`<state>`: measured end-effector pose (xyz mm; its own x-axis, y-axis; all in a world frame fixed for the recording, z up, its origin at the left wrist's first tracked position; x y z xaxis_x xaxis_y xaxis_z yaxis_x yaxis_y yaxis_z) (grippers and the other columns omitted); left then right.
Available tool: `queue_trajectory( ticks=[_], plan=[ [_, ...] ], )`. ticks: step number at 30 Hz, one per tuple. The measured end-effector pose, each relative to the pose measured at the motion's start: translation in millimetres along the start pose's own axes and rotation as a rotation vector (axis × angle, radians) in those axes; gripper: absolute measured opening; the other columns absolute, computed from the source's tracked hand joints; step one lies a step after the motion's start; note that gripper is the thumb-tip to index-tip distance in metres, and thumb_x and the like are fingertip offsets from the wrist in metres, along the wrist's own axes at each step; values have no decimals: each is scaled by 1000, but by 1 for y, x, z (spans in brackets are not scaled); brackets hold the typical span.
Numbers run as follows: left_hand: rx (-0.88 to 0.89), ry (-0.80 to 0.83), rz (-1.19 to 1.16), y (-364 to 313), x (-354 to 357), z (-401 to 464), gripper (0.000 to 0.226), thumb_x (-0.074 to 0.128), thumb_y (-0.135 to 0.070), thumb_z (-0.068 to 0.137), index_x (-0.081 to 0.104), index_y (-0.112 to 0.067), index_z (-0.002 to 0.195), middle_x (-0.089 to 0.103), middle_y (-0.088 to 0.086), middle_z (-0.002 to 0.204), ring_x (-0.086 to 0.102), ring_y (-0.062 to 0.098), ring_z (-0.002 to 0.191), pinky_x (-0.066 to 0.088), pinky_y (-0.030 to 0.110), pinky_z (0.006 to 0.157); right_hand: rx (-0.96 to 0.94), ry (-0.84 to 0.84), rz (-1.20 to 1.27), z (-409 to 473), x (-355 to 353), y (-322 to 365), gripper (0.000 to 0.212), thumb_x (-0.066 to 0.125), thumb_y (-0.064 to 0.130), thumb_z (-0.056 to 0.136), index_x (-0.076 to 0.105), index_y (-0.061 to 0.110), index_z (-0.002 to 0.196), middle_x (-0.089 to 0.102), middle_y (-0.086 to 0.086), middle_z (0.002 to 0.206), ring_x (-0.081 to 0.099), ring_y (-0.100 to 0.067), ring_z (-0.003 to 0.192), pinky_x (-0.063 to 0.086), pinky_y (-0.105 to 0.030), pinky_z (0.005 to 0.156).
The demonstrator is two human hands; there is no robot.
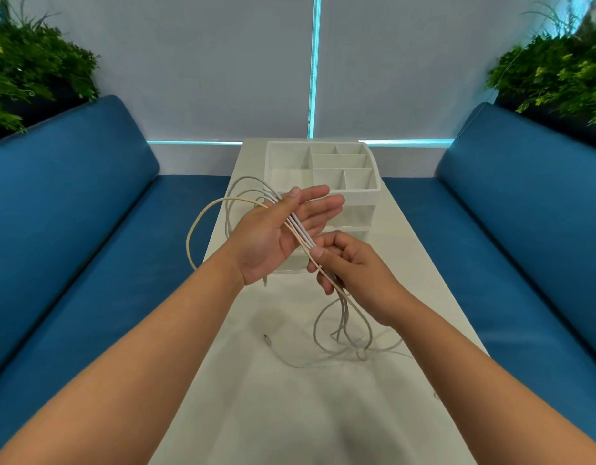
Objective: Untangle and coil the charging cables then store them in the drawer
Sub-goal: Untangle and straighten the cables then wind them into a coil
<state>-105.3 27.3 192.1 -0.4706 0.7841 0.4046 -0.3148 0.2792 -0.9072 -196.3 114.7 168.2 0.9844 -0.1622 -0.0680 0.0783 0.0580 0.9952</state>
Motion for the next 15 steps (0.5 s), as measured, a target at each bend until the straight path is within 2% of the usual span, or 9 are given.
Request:
queue_trajectory(
  ticks=[4, 6, 9, 12, 15],
  plan=[
    [-19, -9, 19, 6, 1, -2, 44, 24, -29, 107, 50, -7, 134, 63, 14, 131, 58, 25, 125, 44, 36, 108, 18, -5, -57, -3, 0, -4, 16, 50, 15, 99, 62, 7, 92, 68, 0, 71, 60, -15, 53, 51, -22, 56],
    [-18, -22, 64, 7, 0, -2, 43, 23, -29, 107, 52, -8, 132, 64, 14, 129, 59, 25, 124, 43, 38, 108, 46, 0, 25, -5, 1, -6, 21, 48, 17, 100, 63, 9, 89, 70, -3, 72, 68, -19, 64, 58, -31, 70],
    [-4, -45, 142, 7, 0, -1, 43, 22, -28, 108, 54, -9, 129, 66, 11, 127, 60, 23, 122, 41, 39, 110, 107, 35, 239, -8, 5, -7, 25, 45, 23, 101, 62, 13, 85, 71, -10, 80, 71, -29, 78, 54, -42, 88],
    [15, -63, 128, 6, 2, 1, 43, 22, -29, 108, 55, -6, 123, 67, 13, 125, 61, 24, 121, 44, 37, 108, 153, 110, 277, -12, 14, -10, 23, 41, 28, 102, 54, 13, 90, 66, -7, 71, 63, -23, 58, 53, -44, 83],
    [62, -126, -12, -4, -3, 4, 40, 24, -29, 108, 55, -5, 110, 70, 18, 117, 63, 28, 118, 48, 37, 103, 161, 205, 99, -19, 19, -15, 22, 40, 29, 103, 53, 12, 100, 47, 3, 61, 44, -12, 49, 54, -41, 80]
  ],
)
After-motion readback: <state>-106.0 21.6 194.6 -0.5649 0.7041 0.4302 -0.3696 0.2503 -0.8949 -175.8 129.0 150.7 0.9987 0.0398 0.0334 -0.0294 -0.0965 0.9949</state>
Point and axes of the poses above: each hand's wrist, its own z-axis towards the middle knuckle, its own x-axis out of the palm, y = z × x, the point moved 5 cm from there along z, towards the middle knuckle
